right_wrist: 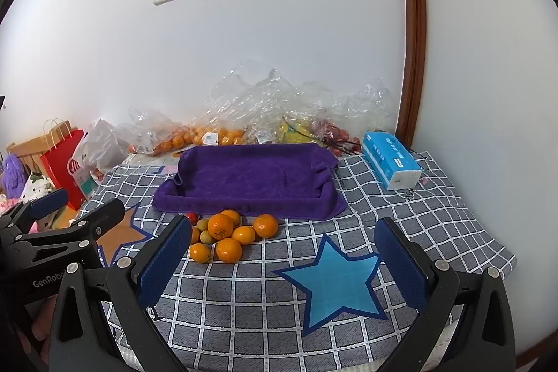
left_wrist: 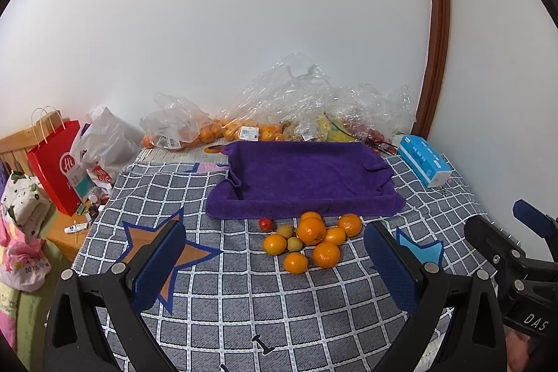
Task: Organize fruits
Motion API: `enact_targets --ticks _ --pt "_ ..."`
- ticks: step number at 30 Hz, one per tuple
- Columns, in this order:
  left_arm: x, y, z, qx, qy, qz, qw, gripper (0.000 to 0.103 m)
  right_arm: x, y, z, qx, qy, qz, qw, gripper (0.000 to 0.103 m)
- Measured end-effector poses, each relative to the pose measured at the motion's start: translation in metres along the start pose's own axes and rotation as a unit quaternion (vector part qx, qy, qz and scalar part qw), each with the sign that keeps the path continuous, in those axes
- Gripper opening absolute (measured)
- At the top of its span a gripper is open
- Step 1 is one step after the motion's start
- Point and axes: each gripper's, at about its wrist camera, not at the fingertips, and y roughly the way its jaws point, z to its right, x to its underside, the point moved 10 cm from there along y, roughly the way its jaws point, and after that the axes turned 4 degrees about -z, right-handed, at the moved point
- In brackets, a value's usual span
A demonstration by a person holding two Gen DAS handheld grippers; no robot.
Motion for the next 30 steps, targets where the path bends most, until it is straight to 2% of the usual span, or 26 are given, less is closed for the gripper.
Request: enact_targets --ticks 17,24,30 --pt "0.0 0.005 0.004 0.004 0.002 -0.005 1.0 0.102 -0.001 0.007 -0.001 -0.003 -0.003 -0.003 1.0 0.103" --pt "-0.003 0.01 -0.004 0.0 -0.004 -0.006 1.0 0.102 -0.005 0.015 -0.006 -0.025 0.0 0.0 1.0 0.103" --pt "-0.003 0.026 -0.017 -0.007 -0.007 -0.015 0.9998 0.102 -0.008 0.033 -0.003 -0.013 -0.002 0.011 1.0 0.103"
